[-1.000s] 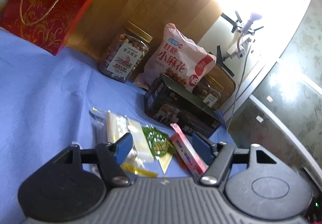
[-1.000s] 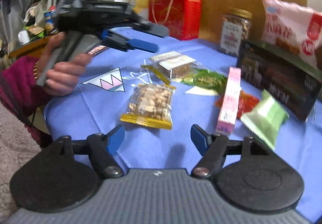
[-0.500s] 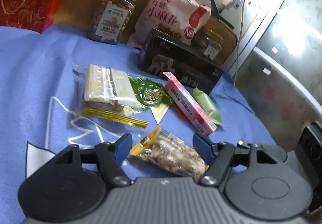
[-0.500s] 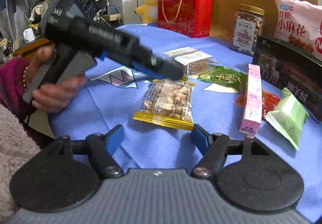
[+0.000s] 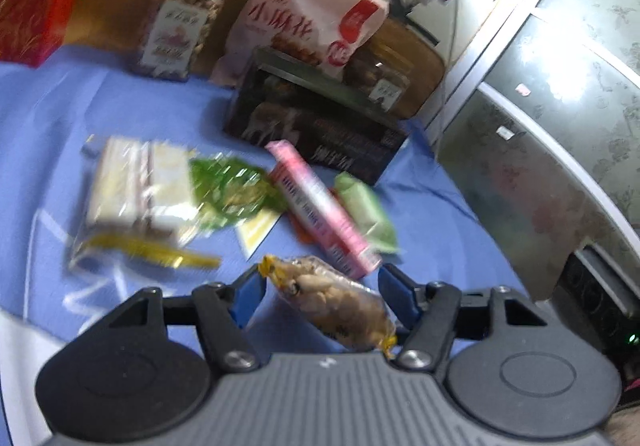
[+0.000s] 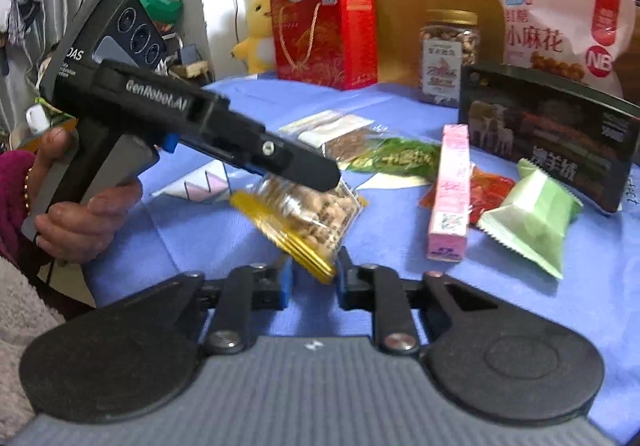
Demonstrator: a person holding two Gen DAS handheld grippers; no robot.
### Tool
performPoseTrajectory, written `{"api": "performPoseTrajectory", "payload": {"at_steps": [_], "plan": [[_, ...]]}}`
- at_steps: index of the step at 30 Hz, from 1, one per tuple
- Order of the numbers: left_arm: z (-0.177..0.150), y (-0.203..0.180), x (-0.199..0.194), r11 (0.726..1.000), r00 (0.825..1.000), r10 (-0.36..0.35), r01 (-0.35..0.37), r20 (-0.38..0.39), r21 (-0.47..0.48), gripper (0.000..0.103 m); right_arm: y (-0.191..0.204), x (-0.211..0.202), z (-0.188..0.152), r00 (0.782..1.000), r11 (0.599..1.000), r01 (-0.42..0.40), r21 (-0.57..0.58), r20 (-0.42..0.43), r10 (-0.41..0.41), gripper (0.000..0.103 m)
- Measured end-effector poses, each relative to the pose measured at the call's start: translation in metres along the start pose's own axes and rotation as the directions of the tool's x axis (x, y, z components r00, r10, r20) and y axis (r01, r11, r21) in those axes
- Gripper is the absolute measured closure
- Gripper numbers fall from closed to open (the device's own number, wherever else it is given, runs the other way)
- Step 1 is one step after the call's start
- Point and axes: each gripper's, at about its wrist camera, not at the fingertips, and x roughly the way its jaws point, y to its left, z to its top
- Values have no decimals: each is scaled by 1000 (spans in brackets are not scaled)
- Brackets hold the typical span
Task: Organize snacks
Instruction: 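Carry the clear peanut bag over the tin box and release it inside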
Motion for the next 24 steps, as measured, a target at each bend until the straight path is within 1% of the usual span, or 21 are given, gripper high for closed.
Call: {"api": "performPoseTrajectory", "payload": {"at_steps": [4, 10, 13, 17, 21, 22, 23, 24], "plan": [[22, -20, 8, 997, 1000, 0, -2, 22, 72, 41, -10, -13, 7, 996, 999, 32, 20, 77, -34, 84], [64, -43, 29, 987, 998, -5, -5, 60, 161, 41, -36, -24, 30, 978, 992, 122, 25, 167, -124, 84], [93, -56, 42, 975, 996, -10, -11, 91, 222, 40, -55, -24, 49, 962, 984, 175, 16, 209, -175, 83], [132, -66, 69, 961, 992, -13, -22, 125, 275, 40, -88, -20, 71, 933, 966, 256, 32, 255, -256, 83], [161, -63, 109, 961, 991, 4, -40, 132, 273, 39, -121, -4, 83, 909, 944, 326, 51, 257, -328, 83], [165, -60, 120, 963, 992, 11, -46, 129, 265, 37, -129, 3, 84, 902, 935, 350, 61, 247, -354, 81], [168, -56, 132, 965, 992, 25, -55, 122, 255, 32, -135, 9, 85, 892, 923, 379, 70, 237, -385, 80], [169, -52, 141, 967, 992, 46, -73, 116, 242, 30, -142, 15, 84, 880, 907, 412, 84, 222, -421, 78]]}}
